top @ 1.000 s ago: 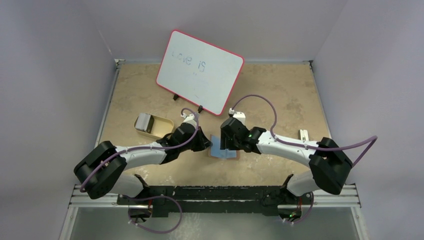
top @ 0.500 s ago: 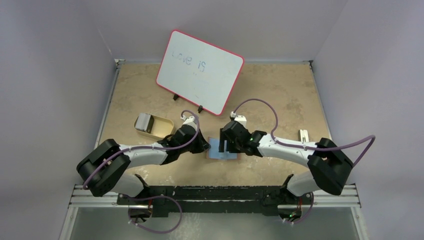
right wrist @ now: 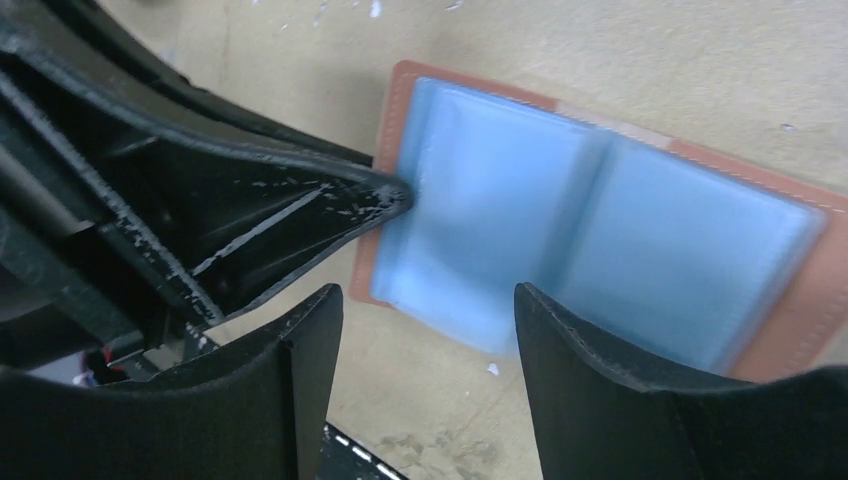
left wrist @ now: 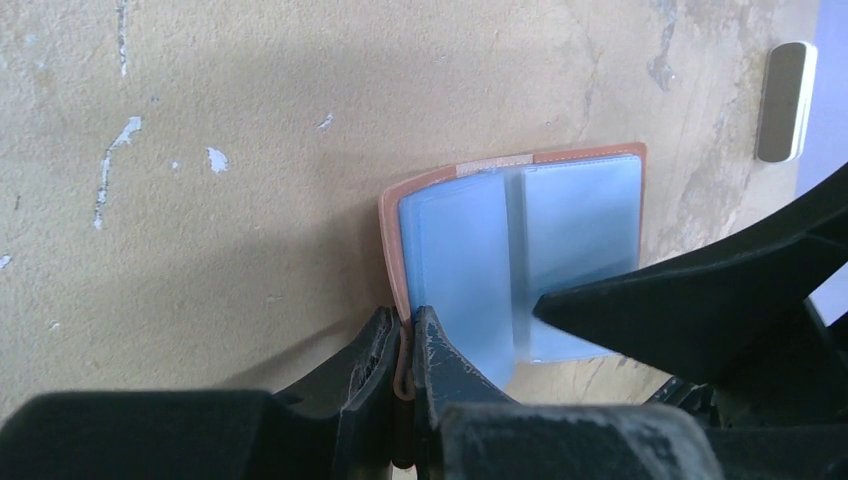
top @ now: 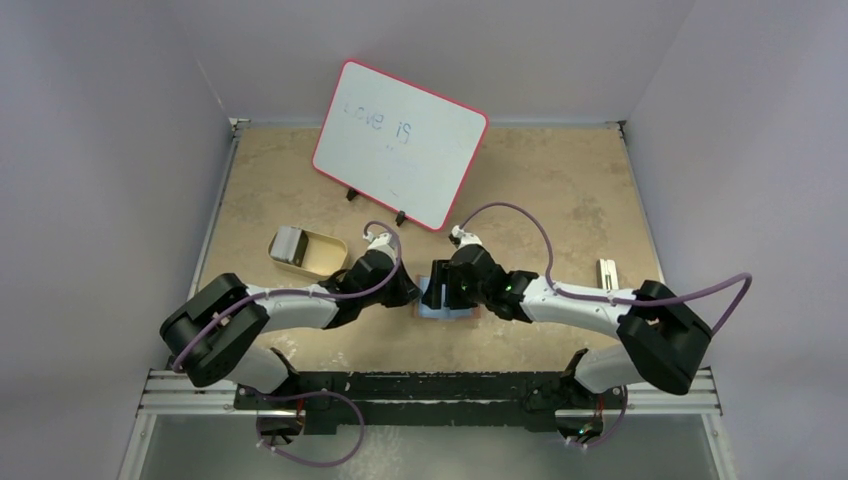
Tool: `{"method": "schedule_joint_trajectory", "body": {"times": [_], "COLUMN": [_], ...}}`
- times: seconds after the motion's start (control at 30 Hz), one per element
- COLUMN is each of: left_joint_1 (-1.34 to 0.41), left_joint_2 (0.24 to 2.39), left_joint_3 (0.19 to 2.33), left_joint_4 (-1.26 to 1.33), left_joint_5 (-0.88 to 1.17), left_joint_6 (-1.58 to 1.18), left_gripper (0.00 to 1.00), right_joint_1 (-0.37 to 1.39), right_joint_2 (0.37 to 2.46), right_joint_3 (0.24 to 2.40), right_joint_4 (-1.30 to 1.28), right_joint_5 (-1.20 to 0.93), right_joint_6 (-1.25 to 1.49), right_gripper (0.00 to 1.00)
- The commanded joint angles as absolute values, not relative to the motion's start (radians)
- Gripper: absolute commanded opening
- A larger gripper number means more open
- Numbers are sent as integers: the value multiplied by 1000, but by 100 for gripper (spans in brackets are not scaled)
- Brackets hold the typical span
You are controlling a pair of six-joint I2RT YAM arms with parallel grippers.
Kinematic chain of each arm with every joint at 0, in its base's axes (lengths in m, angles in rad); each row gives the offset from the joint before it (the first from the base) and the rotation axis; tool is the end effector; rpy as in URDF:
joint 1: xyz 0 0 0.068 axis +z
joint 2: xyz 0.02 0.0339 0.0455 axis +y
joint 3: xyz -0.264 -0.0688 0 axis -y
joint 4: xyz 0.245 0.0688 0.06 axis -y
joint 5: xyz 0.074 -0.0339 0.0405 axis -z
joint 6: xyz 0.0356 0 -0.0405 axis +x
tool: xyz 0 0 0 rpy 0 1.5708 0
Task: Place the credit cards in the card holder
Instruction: Turn over the card slot in the card holder, then pick up the credit card from the storage box.
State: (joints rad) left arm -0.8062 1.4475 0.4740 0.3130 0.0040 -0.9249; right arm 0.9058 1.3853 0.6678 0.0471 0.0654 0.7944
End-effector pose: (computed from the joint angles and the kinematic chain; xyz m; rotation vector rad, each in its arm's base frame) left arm 0.1809 -0.1888 0.1394 -0.1402 2.3998 -0.8990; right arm 0.1753 0.2198 0.1890 -0.0948 2.3763 0.8121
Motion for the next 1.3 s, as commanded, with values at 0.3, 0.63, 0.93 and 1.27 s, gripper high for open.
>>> {"method": "schedule_joint_trajectory", "body": {"times": [0.3, 0.63, 0.93, 1.27], "left_joint_1": [-805, -766, -571, -341], "left_joint_2": [1262, 1210, 1196, 1350], "left_joint_3": [572, 825, 981, 1024], "left_joint_4": [75, -373, -644, -708], "left_joint_5": [-179, -444, -687, -659], "left_joint_6": [-931, -713, -439, -273], "left_gripper": [31, 49, 64, 67], "right_joint_1": [905, 906, 907, 907], "right_joint_2": [1352, 1460, 1496, 1497], "right_joint_3": [694, 801, 796, 773], "right_joint_4": [7, -131, -112, -63], "right_joint_5": [137, 265, 229, 188], "right_joint_6": [837, 856, 839, 810], "right_gripper": [45, 58, 66, 64]}}
